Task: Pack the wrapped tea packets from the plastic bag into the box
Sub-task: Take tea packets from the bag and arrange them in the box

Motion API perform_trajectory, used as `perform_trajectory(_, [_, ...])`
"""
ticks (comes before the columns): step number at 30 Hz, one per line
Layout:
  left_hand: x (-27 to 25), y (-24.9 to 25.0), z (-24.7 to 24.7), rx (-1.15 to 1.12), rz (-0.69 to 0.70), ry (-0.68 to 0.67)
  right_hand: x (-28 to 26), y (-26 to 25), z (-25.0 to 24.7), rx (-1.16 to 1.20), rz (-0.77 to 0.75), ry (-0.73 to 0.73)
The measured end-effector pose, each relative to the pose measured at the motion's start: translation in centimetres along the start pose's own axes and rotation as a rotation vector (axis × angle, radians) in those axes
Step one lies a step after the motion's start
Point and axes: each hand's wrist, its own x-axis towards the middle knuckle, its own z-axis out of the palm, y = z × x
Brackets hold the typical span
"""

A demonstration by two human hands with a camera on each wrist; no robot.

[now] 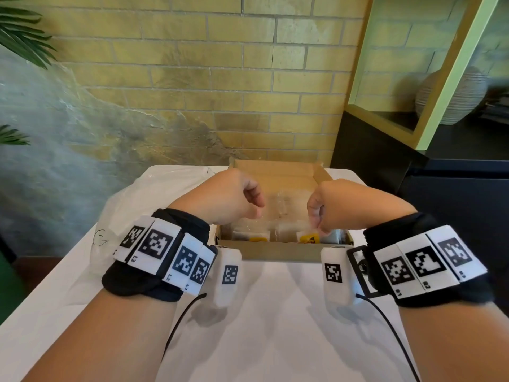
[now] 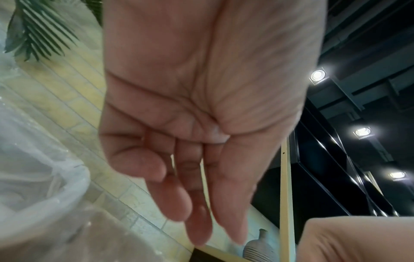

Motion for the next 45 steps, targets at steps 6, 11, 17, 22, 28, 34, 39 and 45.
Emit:
perform_trajectory(6, [-0.3,-0.2,-0.4,0.154,-0.085,-0.129,-0.3,0.5,0.0,0.015,0.037,0.069])
perform_trajectory(11, [-0.4,-0.3,0.1,0.215,-0.149,-0.256,0.3,-0.1,0.2,-0.077,0.07,-0.044])
perform_trajectory(17, [-0.4,-0.1,0.2,0.285,-0.214,-0.302,0.5,0.1,0.1,-0.163,0.065,-0.064])
perform_trajectory(22, [-0.3,-0.2,0.1,0.31,-0.257,-0.32,0.3,0.7,0.2,-0.193,0.069,-0.021])
perform_trajectory(28, [-0.3,-0.3,0.1,0.322,-0.256,-0.321,0.5,0.3,0.8,-0.168,0.082,-0.007])
perform_trajectory(34, [-0.2,-0.3,0.1,0.264,-0.266,-0.321,0.7,0.1,1.0,-0.125,0.105,0.002])
perform_trajectory(39, [-0.5,-0.1,-0.6,0.143,-0.283,-0.304,-0.2,0.0,0.4,-0.178,0.02,-0.029])
perform_trajectory(45, [-0.5,-0.4,-1.1,0.095,-0.302,-0.253,1.1,-1.2,-0.1,-0.201,0.145,-0.188])
